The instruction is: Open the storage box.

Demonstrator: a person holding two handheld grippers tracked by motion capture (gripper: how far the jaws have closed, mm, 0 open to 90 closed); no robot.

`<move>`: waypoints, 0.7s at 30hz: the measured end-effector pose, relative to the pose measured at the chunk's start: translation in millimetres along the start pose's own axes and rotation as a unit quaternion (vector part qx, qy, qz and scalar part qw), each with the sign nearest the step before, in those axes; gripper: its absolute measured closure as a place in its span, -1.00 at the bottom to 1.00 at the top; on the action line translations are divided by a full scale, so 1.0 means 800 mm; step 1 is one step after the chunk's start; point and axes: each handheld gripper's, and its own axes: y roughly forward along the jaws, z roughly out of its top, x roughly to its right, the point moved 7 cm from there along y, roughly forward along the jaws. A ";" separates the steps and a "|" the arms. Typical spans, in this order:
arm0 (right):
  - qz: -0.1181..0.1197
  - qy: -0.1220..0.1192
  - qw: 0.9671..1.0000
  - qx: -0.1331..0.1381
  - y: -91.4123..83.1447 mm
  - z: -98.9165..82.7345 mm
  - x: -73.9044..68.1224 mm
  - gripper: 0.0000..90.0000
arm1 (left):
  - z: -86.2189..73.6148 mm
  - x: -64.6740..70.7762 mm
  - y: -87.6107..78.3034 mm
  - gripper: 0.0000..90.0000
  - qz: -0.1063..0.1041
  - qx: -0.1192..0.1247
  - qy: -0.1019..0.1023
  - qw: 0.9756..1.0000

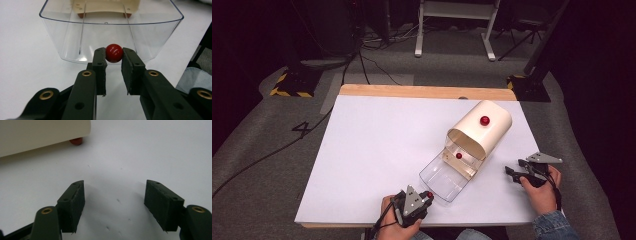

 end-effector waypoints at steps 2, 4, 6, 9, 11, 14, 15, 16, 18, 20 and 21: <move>0.000 0.000 1.000 0.000 0.000 0.000 0.000 -0.26 | -0.003 0.001 0.001 0.59 -0.002 -0.009 0.000 1.000; 0.000 0.000 1.000 0.000 0.000 0.000 0.000 -0.26 | -0.003 0.002 0.001 0.41 -0.008 -0.007 -0.004 1.000; 0.000 0.000 1.000 0.000 0.000 0.000 0.000 -0.26 | -0.002 0.003 -0.003 0.31 -0.007 -0.001 -0.004 1.000; 0.000 0.000 1.000 0.000 0.000 0.000 0.000 -0.26 | 0.003 0.003 -0.010 0.26 -0.006 0.009 -0.007 1.000; 0.000 0.000 1.000 0.000 0.000 0.000 0.000 -0.26 | 0.007 0.002 -0.016 0.24 -0.004 0.014 -0.008 1.000; -0.001 -0.001 1.000 0.001 0.000 0.000 0.000 -0.26 | 0.016 -0.002 -0.024 0.16 -0.001 0.020 -0.011 1.000; -0.001 -0.001 1.000 0.001 0.000 0.000 0.000 -0.26 | 0.020 -0.004 -0.025 0.11 0.001 0.022 -0.014 1.000; 0.000 -0.001 1.000 0.001 0.000 0.000 0.000 -0.26 | 0.024 -0.006 -0.027 0.05 0.005 0.025 -0.016 1.000; -0.001 -0.001 1.000 0.001 0.000 0.000 0.000 -0.26 | 0.035 -0.011 -0.029 0.01 0.009 0.034 -0.017 0.999; -0.001 -0.001 1.000 0.001 0.000 0.000 0.000 -0.26 | 0.045 -0.017 -0.031 -0.02 0.013 0.038 -0.014 0.999; -0.001 -0.001 1.000 0.002 0.000 0.000 0.000 -0.26 | 0.050 -0.019 -0.031 -0.03 0.012 0.041 -0.013 0.999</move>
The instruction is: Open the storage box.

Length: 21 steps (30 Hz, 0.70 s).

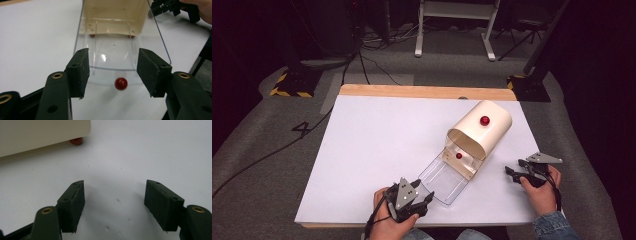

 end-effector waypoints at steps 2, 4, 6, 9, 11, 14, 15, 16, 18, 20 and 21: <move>0.000 0.000 1.000 0.000 0.000 0.000 0.000 -0.26 | 0.012 -0.003 0.001 -0.02 -0.008 0.004 0.006 1.000; 0.000 0.000 1.000 0.001 0.000 0.000 0.000 -0.26 | 0.024 -0.004 0.002 -0.01 -0.014 0.009 0.012 1.000; 0.000 0.000 1.000 0.001 0.000 0.000 0.000 -0.26 | 0.037 -0.005 0.003 -0.01 -0.020 0.019 0.011 1.000; -0.001 -0.001 1.000 0.001 0.000 0.000 0.000 -0.26 | 0.057 -0.005 0.004 -0.02 -0.028 0.030 0.014 0.999; -0.001 -0.001 1.000 0.001 0.000 0.000 0.000 -0.26 | 0.070 -0.005 0.007 -0.02 -0.030 0.038 0.020 0.999; -0.001 -0.001 1.000 0.001 0.000 0.000 0.000 -0.26 | 0.087 -0.002 0.016 -0.04 -0.037 0.046 0.028 0.998; -0.001 -0.001 1.000 0.001 0.000 0.000 0.000 -0.26 | 0.087 -0.002 0.016 -0.04 -0.037 0.046 0.028 0.998; -0.002 -0.001 1.000 0.001 0.000 0.000 -0.001 -0.26 | 0.096 0.000 0.024 -0.04 -0.044 0.049 0.031 0.997; -0.002 -0.001 1.000 0.001 0.000 0.000 -0.001 -0.26 | 0.104 0.000 0.033 -0.04 -0.048 0.056 0.032 0.997; -0.001 -0.001 1.000 0.001 0.000 0.000 0.000 -0.26 | 0.110 0.001 0.043 -0.03 -0.049 0.057 0.036 0.997; -0.001 -0.002 1.000 0.001 0.000 0.000 0.000 -0.26 | 0.110 0.001 0.043 -0.03 -0.049 0.057 0.036 0.997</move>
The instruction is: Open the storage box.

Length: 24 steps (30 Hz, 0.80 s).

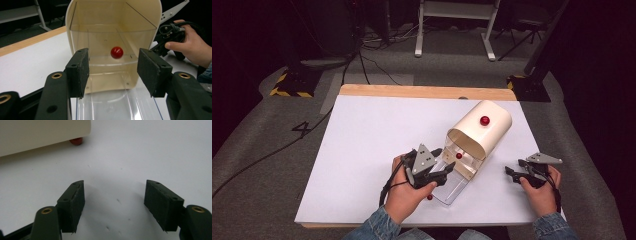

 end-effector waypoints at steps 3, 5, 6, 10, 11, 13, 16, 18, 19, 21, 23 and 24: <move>0.000 0.000 1.000 0.000 0.000 0.000 0.000 -0.26 | 0.002 0.002 0.019 -0.02 -0.006 -0.002 0.000 1.000; 0.000 0.001 1.000 0.000 0.000 0.000 0.000 -0.26 | 0.003 0.004 0.027 -0.01 -0.007 0.000 -0.004 1.000; 0.000 0.001 1.000 0.000 0.000 0.000 0.000 -0.26 | 0.002 0.004 0.031 0.00 -0.005 -0.001 -0.003 1.000; 0.001 0.001 1.000 -0.002 0.000 0.000 0.000 -0.26 | -0.005 0.006 0.043 0.13 0.005 -0.006 0.000 1.000; 0.001 0.001 1.000 -0.002 0.000 0.000 0.000 -0.26 | -0.005 0.006 0.043 0.17 0.005 -0.006 0.000 1.000; 0.001 0.001 1.000 -0.002 0.000 0.000 0.000 -0.26 | -0.010 0.006 0.051 0.25 0.010 -0.007 0.002 1.000; 0.001 0.001 1.000 -0.002 0.000 0.000 0.000 -0.26 | -0.012 0.005 0.052 0.39 0.019 -0.006 0.009 1.000; 0.001 0.001 1.000 -0.002 0.000 0.000 0.000 -0.26 | -0.013 0.007 0.052 0.49 0.015 -0.005 0.009 1.000; 0.002 0.001 1.000 -0.002 0.000 0.000 0.000 -0.26 | -0.012 0.009 0.052 0.56 0.010 -0.005 0.010 1.000; 0.002 0.001 1.000 -0.002 0.000 0.000 0.000 -0.26 | -0.013 0.010 0.053 0.63 0.010 -0.004 0.009 1.000; 0.002 0.001 1.000 -0.002 0.000 0.000 0.000 -0.26 | -0.013 0.011 0.053 0.63 0.016 -0.005 0.015 1.000; 0.002 0.001 1.000 -0.002 0.000 0.000 0.000 -0.26 | -0.013 0.011 0.052 0.63 0.017 -0.005 0.015 1.000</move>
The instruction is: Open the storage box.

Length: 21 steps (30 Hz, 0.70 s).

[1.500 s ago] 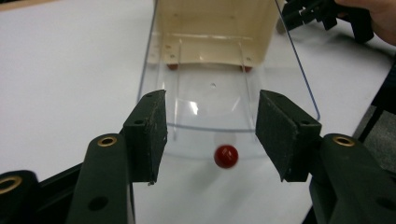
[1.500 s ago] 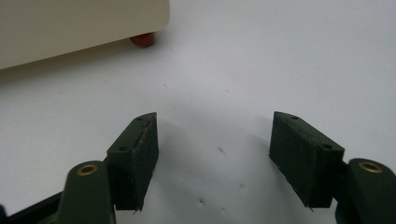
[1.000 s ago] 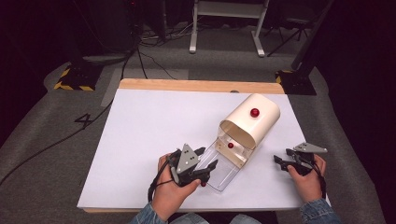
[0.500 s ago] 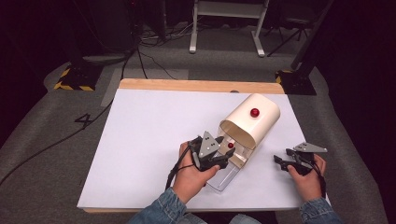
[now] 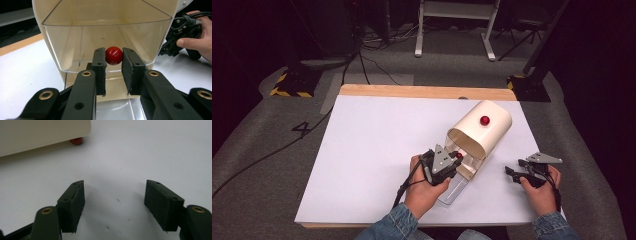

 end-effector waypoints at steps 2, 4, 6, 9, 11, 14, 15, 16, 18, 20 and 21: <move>0.000 0.000 1.000 0.000 0.000 0.000 0.000 -0.26 | 0.000 0.001 -0.001 0.64 0.002 -0.001 0.003 1.000; 0.000 0.000 1.000 0.000 0.000 0.000 0.000 -0.26 | -0.001 0.002 -0.003 0.64 0.003 -0.003 0.007 1.000; 0.000 0.000 1.000 0.000 0.000 0.000 0.000 -0.26 | -0.001 0.003 -0.007 0.63 0.003 -0.004 0.011 1.000; 0.000 0.000 1.000 0.000 0.000 0.000 0.000 -0.26 | -0.004 0.003 -0.017 0.63 0.002 -0.007 0.016 1.000; 0.000 0.000 1.000 0.000 0.000 0.000 0.000 -0.26 | -0.005 0.005 -0.025 0.63 0.001 -0.005 0.016 1.000; 0.001 0.000 1.000 0.000 0.000 0.000 0.000 -0.26 | -0.007 0.008 -0.039 0.63 -0.002 -0.004 0.021 1.000; 0.001 0.000 1.000 0.000 0.000 0.000 0.000 -0.26 | -0.008 0.009 -0.044 0.63 -0.003 -0.005 0.020 1.000; 0.001 0.002 1.000 -0.001 0.000 0.000 0.000 -0.26 | -0.009 0.010 -0.049 0.63 -0.004 -0.005 0.019 1.000; 0.001 0.002 1.000 -0.001 0.000 0.000 0.000 -0.26 | -0.011 0.009 -0.054 0.63 -0.005 -0.005 0.021 1.000; 0.001 0.001 1.000 0.000 0.000 0.000 0.000 -0.26 | -0.015 0.011 -0.066 0.63 -0.007 -0.006 0.024 1.000; 0.001 0.001 1.000 0.000 0.000 0.000 0.000 -0.26 | -0.016 0.011 -0.071 0.63 -0.008 -0.006 0.024 1.000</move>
